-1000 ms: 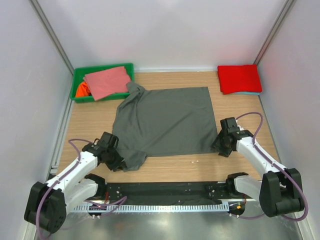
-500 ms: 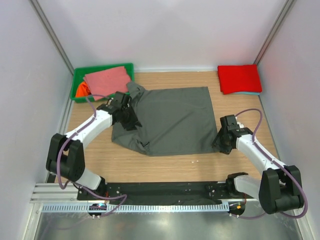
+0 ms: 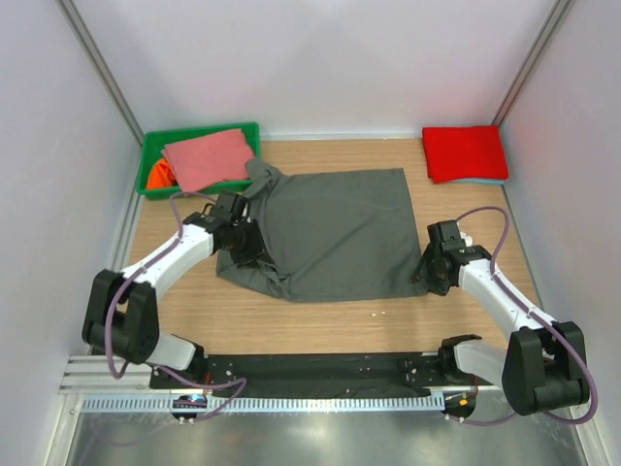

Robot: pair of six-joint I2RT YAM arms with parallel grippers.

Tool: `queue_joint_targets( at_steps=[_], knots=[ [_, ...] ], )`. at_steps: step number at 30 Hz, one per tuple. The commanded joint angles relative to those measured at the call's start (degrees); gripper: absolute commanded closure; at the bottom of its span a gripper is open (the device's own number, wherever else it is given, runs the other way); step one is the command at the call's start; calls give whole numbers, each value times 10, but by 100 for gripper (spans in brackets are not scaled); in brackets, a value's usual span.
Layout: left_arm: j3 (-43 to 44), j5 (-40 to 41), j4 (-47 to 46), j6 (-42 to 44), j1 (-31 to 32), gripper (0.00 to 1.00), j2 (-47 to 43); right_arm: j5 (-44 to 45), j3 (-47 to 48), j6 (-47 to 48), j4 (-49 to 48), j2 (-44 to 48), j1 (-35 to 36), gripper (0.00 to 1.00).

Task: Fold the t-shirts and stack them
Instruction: Flatten the tshirt out

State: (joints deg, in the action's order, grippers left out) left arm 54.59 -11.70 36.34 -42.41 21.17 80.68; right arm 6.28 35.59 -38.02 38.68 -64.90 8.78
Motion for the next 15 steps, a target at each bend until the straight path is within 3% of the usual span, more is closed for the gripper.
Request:
queue_joint_targets(
  at_steps=[1, 6, 8, 10, 15],
  knots=[
    [-4, -27, -32, 32, -19, 61, 50, 5, 20, 13, -18, -2, -3, 51],
    [-2, -22, -56, 40, -35, 67, 59, 10, 29, 22, -11, 0, -3, 51],
    [5, -14, -53, 42, -35, 62, 62, 8, 30, 22, -11, 3, -3, 51],
    [7, -3, -49, 40, -35, 47, 69, 5, 29, 21, -13, 4, -3, 51],
    [3, -28, -69, 28, -34, 44, 101, -1, 28, 22, -15, 4, -4, 52]
  ],
)
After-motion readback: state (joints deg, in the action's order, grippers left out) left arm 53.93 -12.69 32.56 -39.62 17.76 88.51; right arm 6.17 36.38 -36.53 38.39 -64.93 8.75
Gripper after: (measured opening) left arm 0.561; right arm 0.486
